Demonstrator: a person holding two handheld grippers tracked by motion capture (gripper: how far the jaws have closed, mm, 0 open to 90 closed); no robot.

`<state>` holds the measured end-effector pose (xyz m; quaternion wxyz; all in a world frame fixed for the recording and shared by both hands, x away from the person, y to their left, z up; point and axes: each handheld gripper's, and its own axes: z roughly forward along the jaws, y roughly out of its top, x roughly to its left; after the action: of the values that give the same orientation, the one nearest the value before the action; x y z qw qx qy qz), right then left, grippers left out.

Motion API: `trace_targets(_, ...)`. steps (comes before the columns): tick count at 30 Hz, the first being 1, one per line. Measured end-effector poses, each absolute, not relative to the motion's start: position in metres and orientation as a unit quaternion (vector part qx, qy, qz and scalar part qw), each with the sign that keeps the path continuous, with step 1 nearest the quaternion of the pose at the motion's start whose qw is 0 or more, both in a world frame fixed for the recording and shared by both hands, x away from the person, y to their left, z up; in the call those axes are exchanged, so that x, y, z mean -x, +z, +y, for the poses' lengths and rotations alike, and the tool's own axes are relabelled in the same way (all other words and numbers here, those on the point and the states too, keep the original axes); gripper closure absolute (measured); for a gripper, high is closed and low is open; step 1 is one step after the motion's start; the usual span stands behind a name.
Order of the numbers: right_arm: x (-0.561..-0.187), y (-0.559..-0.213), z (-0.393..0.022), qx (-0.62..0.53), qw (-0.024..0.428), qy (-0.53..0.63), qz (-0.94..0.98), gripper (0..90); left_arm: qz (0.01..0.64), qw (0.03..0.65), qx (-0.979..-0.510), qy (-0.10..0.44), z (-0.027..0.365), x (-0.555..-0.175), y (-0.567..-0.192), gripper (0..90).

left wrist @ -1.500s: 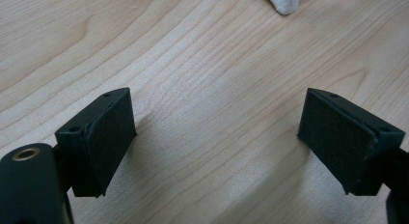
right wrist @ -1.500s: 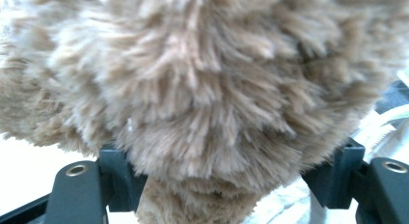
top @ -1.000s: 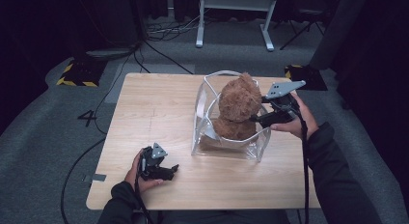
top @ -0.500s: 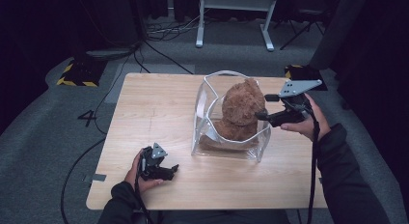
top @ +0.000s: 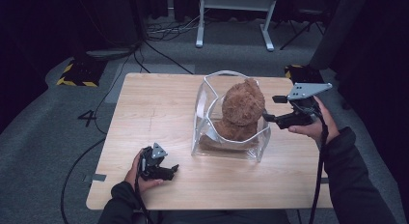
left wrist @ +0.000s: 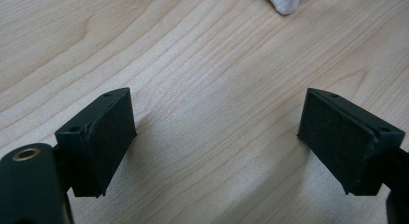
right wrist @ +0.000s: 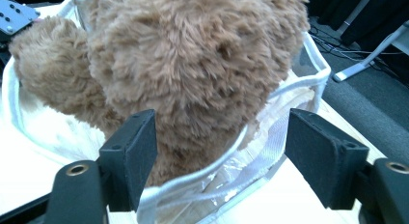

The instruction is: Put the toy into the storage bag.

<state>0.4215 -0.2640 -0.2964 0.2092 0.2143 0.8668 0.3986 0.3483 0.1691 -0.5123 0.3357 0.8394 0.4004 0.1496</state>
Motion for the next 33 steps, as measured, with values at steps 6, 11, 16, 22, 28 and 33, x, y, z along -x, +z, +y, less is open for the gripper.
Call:
trace_targets(6,-0.419,-0.299,-0.271,-0.219,0.212,0.397,0.866,27.1,0.4,0.336,-0.839,0.15,0.169,-0.348,-0.512,13.0)
trace_targets(11,-0.416,-0.302,-0.277,-0.222,0.222,0.394,0.864,26.2,0.4,0.336,-0.839,0.15,0.169,-0.348,-0.512,13.0)
trace_targets(16,-0.413,-0.306,-0.282,-0.219,0.223,0.393,0.865,25.4,0.4,0.336,-0.839,0.15,0.169,-0.348,-0.512,13.0)
trace_targets(22,-0.41,-0.311,-0.287,-0.22,0.229,0.386,0.866,25.3,0.4,0.336,-0.839,0.15,0.169,-0.348,-0.512,13.0)
trace_targets(28,-0.406,-0.315,-0.294,-0.223,0.236,0.379,0.867,25.3,0.4,0.336,-0.839,0.15,0.169,-0.348,-0.512,13.0)
trace_targets(33,-0.404,-0.321,-0.298,-0.227,0.24,0.374,0.867,25.4,0.4,0.336,-0.839,0.15,0.169,-0.348,-0.512,13.0)
